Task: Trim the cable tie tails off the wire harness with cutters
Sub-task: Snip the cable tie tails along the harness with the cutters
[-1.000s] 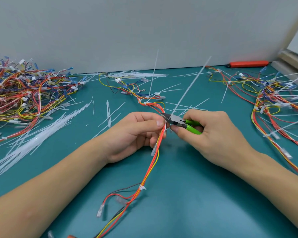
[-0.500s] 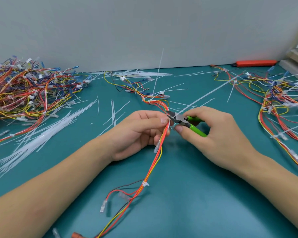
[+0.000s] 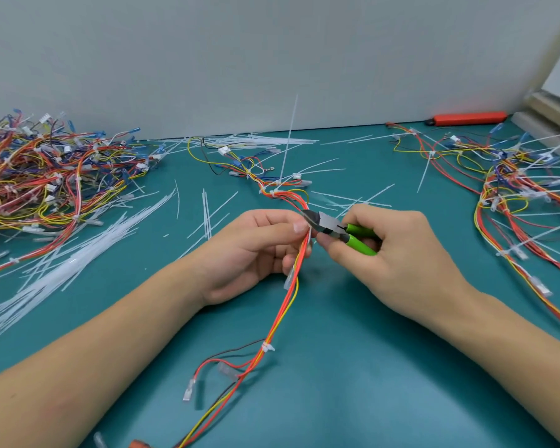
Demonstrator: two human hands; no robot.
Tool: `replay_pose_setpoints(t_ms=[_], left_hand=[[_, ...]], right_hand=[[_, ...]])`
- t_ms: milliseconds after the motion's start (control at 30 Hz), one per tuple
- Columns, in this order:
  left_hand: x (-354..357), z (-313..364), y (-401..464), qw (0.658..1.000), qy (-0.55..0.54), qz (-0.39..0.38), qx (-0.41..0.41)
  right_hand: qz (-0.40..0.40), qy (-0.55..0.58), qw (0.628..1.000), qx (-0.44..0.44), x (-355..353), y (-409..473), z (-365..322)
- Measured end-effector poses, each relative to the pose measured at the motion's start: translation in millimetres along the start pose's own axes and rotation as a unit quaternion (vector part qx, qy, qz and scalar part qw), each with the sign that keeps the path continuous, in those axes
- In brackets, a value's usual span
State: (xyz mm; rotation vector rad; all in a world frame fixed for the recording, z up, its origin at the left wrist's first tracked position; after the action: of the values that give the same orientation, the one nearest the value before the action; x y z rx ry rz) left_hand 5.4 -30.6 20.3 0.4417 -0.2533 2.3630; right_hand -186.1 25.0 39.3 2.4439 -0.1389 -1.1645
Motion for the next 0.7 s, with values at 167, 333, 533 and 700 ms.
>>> replay_pose_setpoints(t_ms=[167, 333, 533, 700], left_hand=[[2.0, 1.7, -1.6, 1.000, 0.001, -0.006, -0.001], [2.7, 2.6, -1.1, 1.000, -0.003, -0.007, 0.003], [3.4, 1.1, -1.1, 1.000, 0.021, -0.001, 0.015], [8.1, -0.5, -2.3, 0.996, 0.079, 0.002, 0.029]], right_hand=[[0.014, 0.041, 0.997, 0.060, -5.3, 3.1, 12.0], [0.001, 0.040, 0.996, 0.082, -6.6, 5.8, 15.1], [-0.026, 0.081, 0.993, 0.085, -6.3, 6.3, 17.3], [-0.067, 0.148, 0.984, 0.079, -3.1, 5.2, 10.8]])
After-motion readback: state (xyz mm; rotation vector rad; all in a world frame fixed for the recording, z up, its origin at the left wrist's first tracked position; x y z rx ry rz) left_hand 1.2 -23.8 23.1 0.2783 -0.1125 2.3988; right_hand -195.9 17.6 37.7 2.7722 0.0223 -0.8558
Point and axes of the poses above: each hand's wrist, its own y-axis towards the middle knuckle, its own x-axis out of the palm, z = x × y, the point moved 3 cm from there along y, towards the middle knuckle, and after that the axes turned 9 degrees about -y, right-handed, at the moved point
